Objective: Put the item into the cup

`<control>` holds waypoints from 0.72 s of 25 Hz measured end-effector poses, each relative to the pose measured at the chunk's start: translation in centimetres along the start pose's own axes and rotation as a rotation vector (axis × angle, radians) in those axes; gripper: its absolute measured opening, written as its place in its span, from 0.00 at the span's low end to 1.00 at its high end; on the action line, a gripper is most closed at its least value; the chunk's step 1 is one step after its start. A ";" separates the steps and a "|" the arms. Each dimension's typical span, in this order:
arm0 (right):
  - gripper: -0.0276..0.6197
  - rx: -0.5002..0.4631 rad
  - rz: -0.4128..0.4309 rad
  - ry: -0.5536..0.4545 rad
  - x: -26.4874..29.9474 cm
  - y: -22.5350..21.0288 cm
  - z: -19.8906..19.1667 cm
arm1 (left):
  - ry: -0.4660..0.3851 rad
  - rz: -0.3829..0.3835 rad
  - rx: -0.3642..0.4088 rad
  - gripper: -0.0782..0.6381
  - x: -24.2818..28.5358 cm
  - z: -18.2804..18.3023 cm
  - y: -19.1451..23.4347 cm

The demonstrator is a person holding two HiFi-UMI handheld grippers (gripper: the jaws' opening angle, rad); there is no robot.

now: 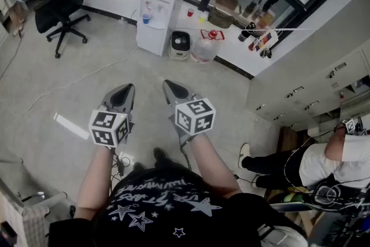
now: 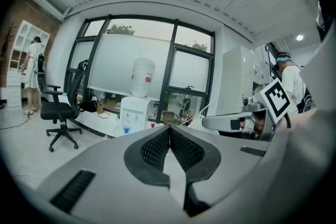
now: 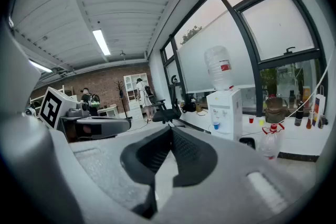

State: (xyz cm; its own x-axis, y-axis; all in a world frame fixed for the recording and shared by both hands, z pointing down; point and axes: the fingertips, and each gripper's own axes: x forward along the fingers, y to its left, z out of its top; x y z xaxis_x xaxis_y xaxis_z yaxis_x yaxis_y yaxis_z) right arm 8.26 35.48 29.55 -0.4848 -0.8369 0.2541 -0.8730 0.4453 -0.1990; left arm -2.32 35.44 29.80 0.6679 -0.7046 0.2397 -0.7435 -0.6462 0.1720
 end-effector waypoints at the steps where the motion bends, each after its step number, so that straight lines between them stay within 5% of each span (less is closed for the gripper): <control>1: 0.05 -0.001 0.000 0.002 0.1 0.0 -0.1 | 0.002 0.003 0.000 0.12 0.0 -0.1 0.1; 18: 0.04 -0.012 0.000 0.023 0.9 3.1 -1.2 | 0.006 0.029 -0.029 0.12 -3.4 -1.4 2.2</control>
State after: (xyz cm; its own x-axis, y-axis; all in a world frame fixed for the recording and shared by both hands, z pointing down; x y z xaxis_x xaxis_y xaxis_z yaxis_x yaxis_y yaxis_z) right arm 5.10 36.47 30.30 -0.4861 -0.8293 0.2757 -0.8733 0.4494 -0.1880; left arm -6.29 36.80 30.69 0.6456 -0.7213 0.2508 -0.7635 -0.6164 0.1925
